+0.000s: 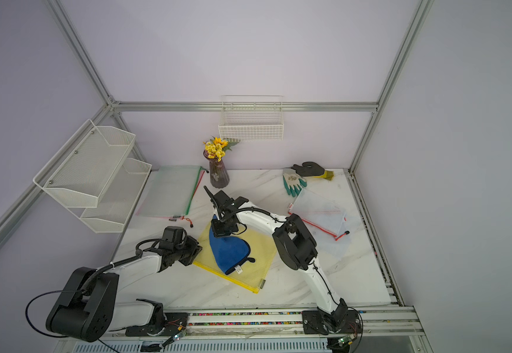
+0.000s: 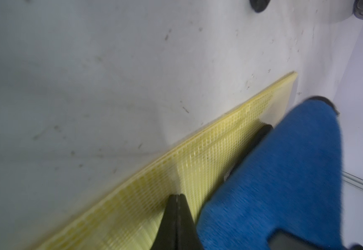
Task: Wipe the document bag
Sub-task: Wipe the dirt from the document bag.
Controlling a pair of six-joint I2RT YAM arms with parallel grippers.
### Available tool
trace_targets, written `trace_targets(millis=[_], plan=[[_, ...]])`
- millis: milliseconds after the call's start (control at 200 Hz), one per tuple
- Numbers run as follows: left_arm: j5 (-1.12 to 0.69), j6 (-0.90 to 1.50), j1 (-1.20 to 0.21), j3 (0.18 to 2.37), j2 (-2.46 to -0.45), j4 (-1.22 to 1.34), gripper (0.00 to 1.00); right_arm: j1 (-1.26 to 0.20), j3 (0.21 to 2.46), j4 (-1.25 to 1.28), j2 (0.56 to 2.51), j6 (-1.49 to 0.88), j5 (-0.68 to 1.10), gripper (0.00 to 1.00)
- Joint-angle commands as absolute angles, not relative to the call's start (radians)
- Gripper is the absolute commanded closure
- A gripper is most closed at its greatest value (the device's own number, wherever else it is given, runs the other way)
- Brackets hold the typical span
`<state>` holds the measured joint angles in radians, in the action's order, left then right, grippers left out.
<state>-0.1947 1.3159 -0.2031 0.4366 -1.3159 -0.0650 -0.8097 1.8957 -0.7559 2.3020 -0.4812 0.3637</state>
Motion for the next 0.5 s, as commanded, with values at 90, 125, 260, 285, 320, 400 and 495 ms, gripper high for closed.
trace_targets(millis=[90, 125, 260, 285, 320, 400, 495], plan=[[-0.150, 1.318, -0.198, 0.404, -1.306, -0.121, 1.00, -0.773, 1.776, -0.783, 2.297, -0.467, 0.207, 1.00], [-0.150, 1.321, -0.198, 0.403, -1.311, -0.120, 1.00, -0.756, 1.707, -0.795, 2.251, -0.471, 0.135, 1.00], [-0.152, 1.338, -0.198, 0.388, -1.328, -0.093, 1.00, -0.726, 1.526, -0.927, 2.045, -0.421, -0.095, 1.00], [-0.153, 1.341, -0.198, 0.384, -1.334, -0.086, 1.00, -0.727, 1.508, -0.953, 2.009, -0.406, -0.100, 1.00], [-0.156, 1.343, -0.198, 0.384, -1.340, -0.080, 1.00, -0.730, 1.486, -0.971, 1.959, -0.366, -0.059, 1.00], [-0.160, 1.340, -0.198, 0.397, -1.353, -0.077, 1.00, -0.765, 1.479, -1.026, 1.886, -0.298, 0.093, 1.00], [-0.153, 1.335, -0.201, 0.412, -1.358, -0.080, 1.00, -0.810, 1.499, -1.020, 1.863, -0.266, 0.339, 1.00]])
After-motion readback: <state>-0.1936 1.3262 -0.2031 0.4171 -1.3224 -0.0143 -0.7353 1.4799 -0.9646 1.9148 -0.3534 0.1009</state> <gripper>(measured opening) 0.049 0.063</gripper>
